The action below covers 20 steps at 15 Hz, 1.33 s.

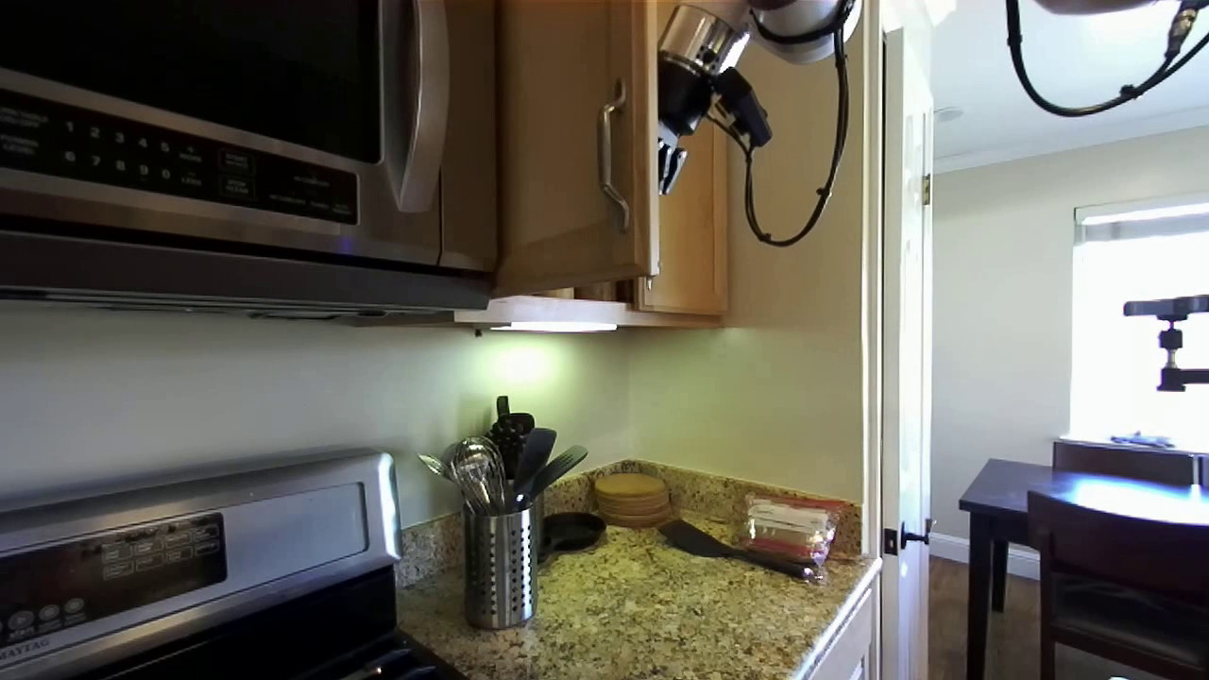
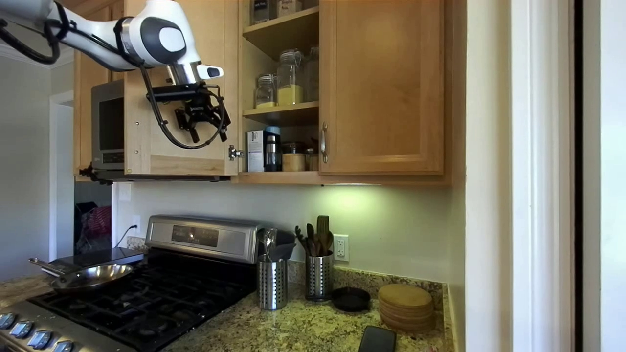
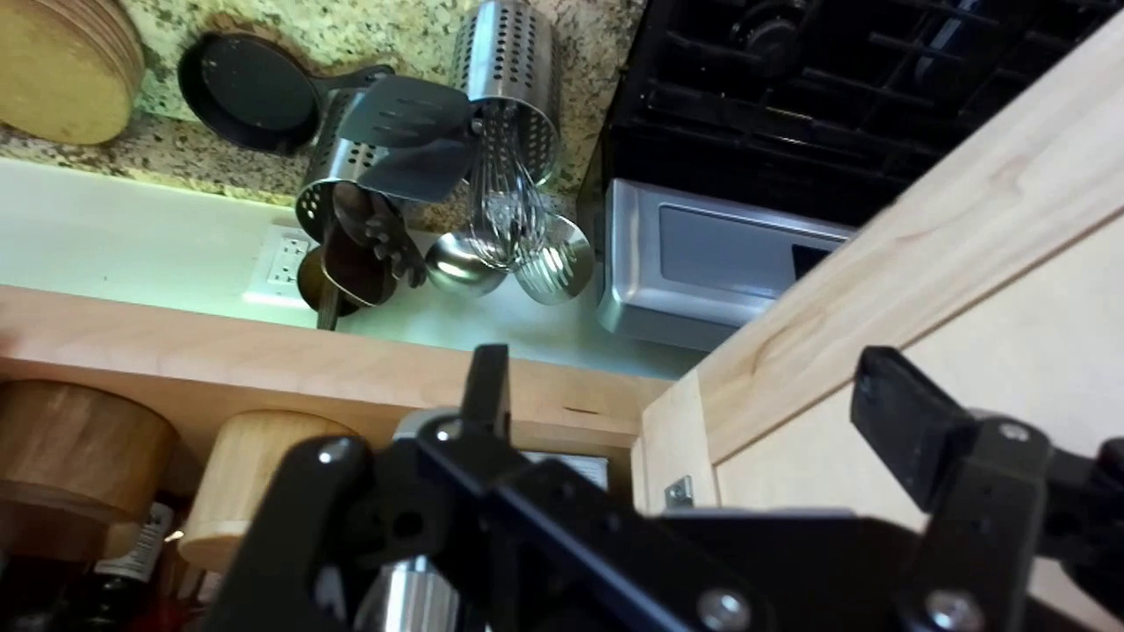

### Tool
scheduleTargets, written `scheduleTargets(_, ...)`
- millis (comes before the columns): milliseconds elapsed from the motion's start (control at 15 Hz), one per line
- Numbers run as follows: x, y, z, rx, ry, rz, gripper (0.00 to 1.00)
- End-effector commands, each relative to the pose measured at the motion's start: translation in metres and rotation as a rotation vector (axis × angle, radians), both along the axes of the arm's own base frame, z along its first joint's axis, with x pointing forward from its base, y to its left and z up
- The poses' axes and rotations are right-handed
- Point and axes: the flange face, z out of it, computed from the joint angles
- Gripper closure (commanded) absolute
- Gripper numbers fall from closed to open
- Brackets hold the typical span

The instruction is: Open the left door to the cupboard

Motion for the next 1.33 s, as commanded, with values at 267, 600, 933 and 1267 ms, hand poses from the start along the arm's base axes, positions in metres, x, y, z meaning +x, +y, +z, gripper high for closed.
scheduleTargets(267, 0.009, -0.077, -0.067, -0.117, 0.163, -0.189, 0.00)
scheduleTargets(600, 0.001, -0.109, -0.106, -0.171, 0.286, -0.270, 0.00)
scheduleTargets(933, 0.012, -0.118, -0.119, -0.197, 0.306, -0.297, 0.00)
scheduleTargets(1267, 0.011, -0.120, -0.121, -0.201, 0.309, -0.305, 0.00)
